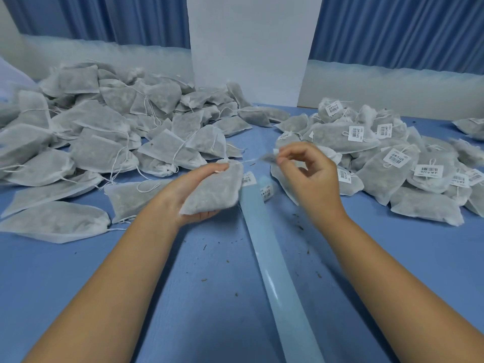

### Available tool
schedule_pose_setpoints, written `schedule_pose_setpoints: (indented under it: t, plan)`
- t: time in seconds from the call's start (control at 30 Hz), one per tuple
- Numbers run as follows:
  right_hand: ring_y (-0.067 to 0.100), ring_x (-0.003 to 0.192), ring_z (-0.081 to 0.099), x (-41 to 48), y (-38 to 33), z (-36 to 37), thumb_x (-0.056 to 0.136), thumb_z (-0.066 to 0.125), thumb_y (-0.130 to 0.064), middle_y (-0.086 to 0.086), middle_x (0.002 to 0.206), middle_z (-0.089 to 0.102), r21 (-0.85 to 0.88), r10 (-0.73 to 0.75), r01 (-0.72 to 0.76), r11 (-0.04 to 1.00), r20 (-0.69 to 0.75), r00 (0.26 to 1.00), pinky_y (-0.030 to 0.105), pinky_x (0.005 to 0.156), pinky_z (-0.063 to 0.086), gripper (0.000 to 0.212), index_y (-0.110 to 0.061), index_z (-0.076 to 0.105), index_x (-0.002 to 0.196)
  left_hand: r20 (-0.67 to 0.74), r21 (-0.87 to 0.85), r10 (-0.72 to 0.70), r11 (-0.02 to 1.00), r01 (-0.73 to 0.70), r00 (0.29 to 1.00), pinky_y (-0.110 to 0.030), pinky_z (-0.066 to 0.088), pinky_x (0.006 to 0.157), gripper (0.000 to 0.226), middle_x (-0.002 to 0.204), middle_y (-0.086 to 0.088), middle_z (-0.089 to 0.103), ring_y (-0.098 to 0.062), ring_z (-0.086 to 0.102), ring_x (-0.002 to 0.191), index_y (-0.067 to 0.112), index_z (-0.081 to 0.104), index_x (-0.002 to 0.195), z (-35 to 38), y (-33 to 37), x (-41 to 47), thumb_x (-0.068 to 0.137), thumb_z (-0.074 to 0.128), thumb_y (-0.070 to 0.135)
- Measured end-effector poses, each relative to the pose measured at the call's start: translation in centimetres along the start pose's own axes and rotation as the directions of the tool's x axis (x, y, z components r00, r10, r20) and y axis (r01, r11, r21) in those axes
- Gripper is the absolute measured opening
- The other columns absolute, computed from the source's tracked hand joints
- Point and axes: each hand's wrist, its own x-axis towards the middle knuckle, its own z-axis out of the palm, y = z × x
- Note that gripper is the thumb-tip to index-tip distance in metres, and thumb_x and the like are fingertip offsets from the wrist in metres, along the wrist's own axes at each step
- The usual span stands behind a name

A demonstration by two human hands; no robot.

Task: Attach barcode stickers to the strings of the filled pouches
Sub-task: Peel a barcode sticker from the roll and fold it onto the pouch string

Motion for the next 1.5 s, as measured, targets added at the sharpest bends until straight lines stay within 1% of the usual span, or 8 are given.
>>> schedule_pose_setpoints:
  t: [0.17, 0.33, 0.5, 0.77, 0.97, 1.13, 1.27, 1.5]
  plan:
    - [-0.001, 0.082, 0.056, 0.2, -0.3, 0.2, 0.092, 0.066, -0.016, -0.001, 0.1, 0.064, -0.028, 0.249, -0.248, 0.968, 0.063, 0.966, 0.024, 0.084, 0.05, 0.026, -0.033, 0.066, 0.112, -0.051, 0.409, 0.194, 0.899, -0.156, 0.98, -0.024, 0.057, 0.057, 0.006, 0.084, -0.005, 0.077, -0.016, 0.074, 0.071, 0.016, 0.077, 0.084, 0.9, -0.3, -0.8, 0.08, 0.077, 0.02]
    - [0.005, 0.079, 0.063, -0.2, -0.7, 0.6, 0.091, 0.067, -0.019, 0.0, 0.082, 0.071, 0.075, 0.296, -0.315, 0.946, 0.193, 0.935, 0.013, 0.074, 0.05, 0.042, -0.036, 0.057, 0.128, 0.089, 0.573, 0.248, 0.78, -0.253, 0.965, -0.025, 0.058, 0.072, 0.005, 0.095, -0.005, 0.077, -0.015, 0.073, 0.083, 0.027, 0.08, 0.081, 1.8, -0.8, -1.4, 0.08, 0.077, 0.023]
    - [0.003, 0.077, 0.063, 0.1, -0.4, 0.4, 0.09, 0.067, -0.018, 0.0, 0.083, 0.072, 0.115, 0.317, -0.32, 0.941, 0.043, 0.948, 0.019, 0.073, 0.052, 0.05, -0.04, 0.052, 0.133, 0.063, 0.65, 0.228, 0.729, -0.214, 0.972, -0.021, 0.055, 0.06, 0.007, 0.082, -0.001, 0.075, -0.013, 0.071, 0.072, 0.025, 0.076, 0.072, 1.6, -1.1, -1.0, 0.078, 0.08, 0.025]
    - [0.014, 0.088, 0.07, -0.4, -0.2, 0.9, 0.082, 0.077, -0.011, 0.01, 0.092, 0.075, 0.157, 0.316, -0.36, 0.92, 0.247, 0.916, 0.031, 0.088, 0.057, 0.073, -0.043, 0.04, 0.137, 0.129, 0.725, 0.222, 0.643, -0.245, 0.966, -0.023, 0.054, 0.071, 0.035, 0.098, -0.002, 0.077, -0.014, 0.073, 0.087, 0.022, 0.076, 0.098, 1.7, -1.3, -1.0, 0.068, 0.082, 0.039]
    - [0.006, 0.079, 0.07, -0.1, -0.3, 0.3, 0.082, 0.078, -0.014, 0.001, 0.09, 0.076, 0.183, 0.329, -0.359, 0.915, 0.175, 0.928, 0.015, 0.073, 0.053, 0.073, -0.038, 0.041, 0.14, 0.14, 0.722, 0.21, 0.647, -0.245, 0.968, -0.027, 0.057, 0.078, 0.037, 0.103, -0.003, 0.076, -0.017, 0.072, 0.097, 0.017, 0.073, 0.107, 1.1, -1.0, -1.0, 0.073, 0.085, 0.025]
    - [0.003, 0.08, 0.066, 0.1, 0.0, 0.4, 0.084, 0.076, -0.013, -0.008, 0.083, 0.073, 0.168, 0.307, -0.328, 0.93, 0.136, 0.942, 0.018, 0.074, 0.055, 0.059, -0.041, 0.051, 0.13, -0.004, 0.702, 0.247, 0.691, -0.173, 0.969, -0.043, 0.053, 0.095, 0.051, 0.105, -0.015, 0.074, -0.023, 0.071, 0.092, 0.006, 0.071, 0.106, 0.6, -0.4, -1.1, 0.062, 0.087, 0.026]
    - [0.002, 0.072, 0.059, 0.4, -0.3, 0.2, 0.084, 0.075, -0.016, -0.011, 0.076, 0.066, 0.156, 0.286, -0.3, 0.941, 0.109, 0.952, 0.016, 0.064, 0.05, 0.018, -0.033, 0.073, 0.09, -0.108, 0.646, 0.302, 0.745, -0.164, 0.947, -0.049, 0.05, 0.1, 0.054, 0.109, -0.017, 0.073, -0.031, 0.071, 0.102, -0.001, 0.066, 0.115, 0.4, -0.2, -0.8, 0.071, 0.086, 0.022]
    - [0.001, 0.062, 0.054, 0.2, -0.4, 0.7, 0.082, 0.076, -0.016, -0.004, 0.076, 0.069, 0.077, 0.375, -0.405, 0.911, 0.253, 0.892, 0.012, 0.059, 0.045, 0.013, -0.025, 0.077, 0.072, -0.111, 0.648, 0.337, 0.738, -0.189, 0.935, -0.05, 0.05, 0.101, 0.051, 0.11, -0.016, 0.073, -0.032, 0.069, 0.106, 0.001, 0.067, 0.113, 0.8, -0.4, -0.8, 0.07, 0.087, 0.023]
